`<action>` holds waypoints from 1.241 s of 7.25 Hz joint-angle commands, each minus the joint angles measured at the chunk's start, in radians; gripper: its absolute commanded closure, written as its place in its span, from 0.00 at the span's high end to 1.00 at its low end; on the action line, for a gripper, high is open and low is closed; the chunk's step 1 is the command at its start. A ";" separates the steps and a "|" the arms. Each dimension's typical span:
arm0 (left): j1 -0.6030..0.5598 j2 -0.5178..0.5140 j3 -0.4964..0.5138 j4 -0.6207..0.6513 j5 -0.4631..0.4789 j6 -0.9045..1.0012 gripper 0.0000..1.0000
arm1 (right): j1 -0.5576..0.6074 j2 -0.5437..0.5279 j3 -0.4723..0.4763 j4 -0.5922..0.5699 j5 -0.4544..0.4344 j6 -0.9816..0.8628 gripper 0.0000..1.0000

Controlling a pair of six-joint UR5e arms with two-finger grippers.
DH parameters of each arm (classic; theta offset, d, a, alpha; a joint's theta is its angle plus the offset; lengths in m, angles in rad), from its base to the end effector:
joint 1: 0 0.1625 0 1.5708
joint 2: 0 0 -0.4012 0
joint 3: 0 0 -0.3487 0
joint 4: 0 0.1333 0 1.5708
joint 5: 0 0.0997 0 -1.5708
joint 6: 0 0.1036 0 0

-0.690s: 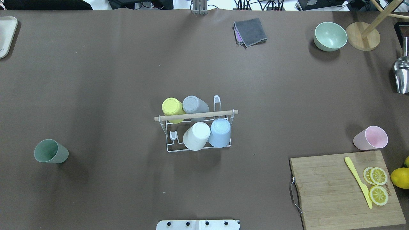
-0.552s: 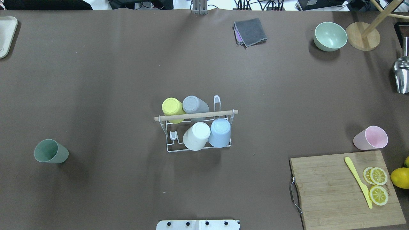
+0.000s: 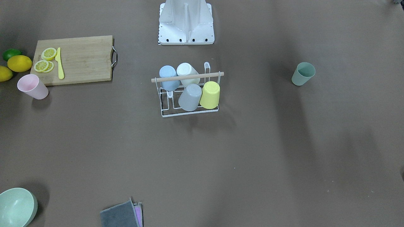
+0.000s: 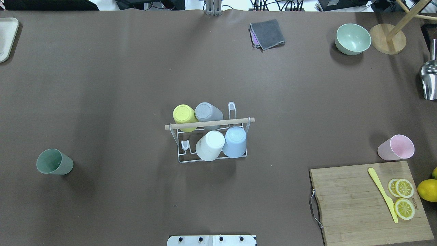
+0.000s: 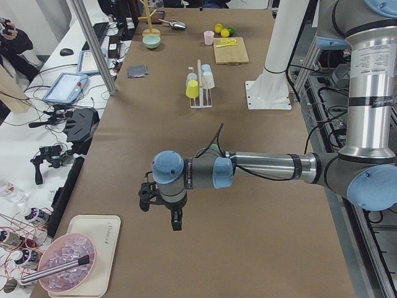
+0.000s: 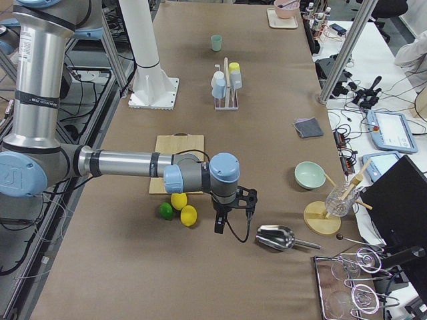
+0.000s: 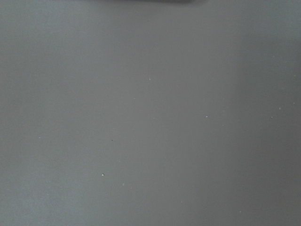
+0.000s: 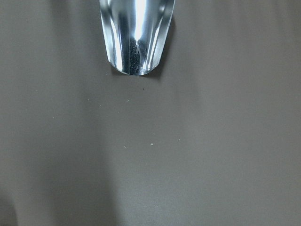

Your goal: Place cup on cup holder

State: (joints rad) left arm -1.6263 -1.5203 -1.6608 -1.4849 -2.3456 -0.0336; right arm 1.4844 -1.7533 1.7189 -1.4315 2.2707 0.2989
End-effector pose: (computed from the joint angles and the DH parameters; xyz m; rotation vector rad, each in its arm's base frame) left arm -0.0843 -0.4203 0.6280 -0.0356 0.7754 -0.1026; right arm 0.0333 -0.3874 0.6374 -0.0352 -0.7064 0.1669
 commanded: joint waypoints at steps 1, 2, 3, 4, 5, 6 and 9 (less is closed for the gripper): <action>0.000 0.000 0.003 0.000 0.000 0.000 0.98 | -0.001 0.015 -0.045 -0.004 0.010 0.003 0.99; 0.000 0.000 0.001 0.000 0.000 0.000 0.98 | -0.004 0.046 -0.059 -0.023 0.010 0.012 0.99; 0.000 0.002 0.003 0.000 0.000 0.000 0.98 | -0.018 0.081 -0.059 -0.077 0.010 0.013 0.99; 0.000 0.000 0.006 0.000 0.002 -0.002 0.98 | -0.027 0.139 -0.059 -0.175 0.012 0.014 0.99; 0.000 0.000 0.006 0.000 0.002 -0.002 0.98 | -0.044 0.190 -0.059 -0.255 0.013 0.014 0.98; 0.000 0.006 0.003 -0.001 -0.001 0.000 0.98 | -0.058 0.211 -0.061 -0.288 0.022 0.014 0.98; 0.002 0.009 0.007 -0.003 -0.003 0.000 0.98 | -0.120 0.332 -0.100 -0.430 0.046 0.014 0.98</action>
State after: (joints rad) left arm -1.6256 -1.5125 -1.6547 -1.4861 -2.3485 -0.0338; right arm 1.3930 -1.4707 1.6342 -1.8053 2.3126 0.3129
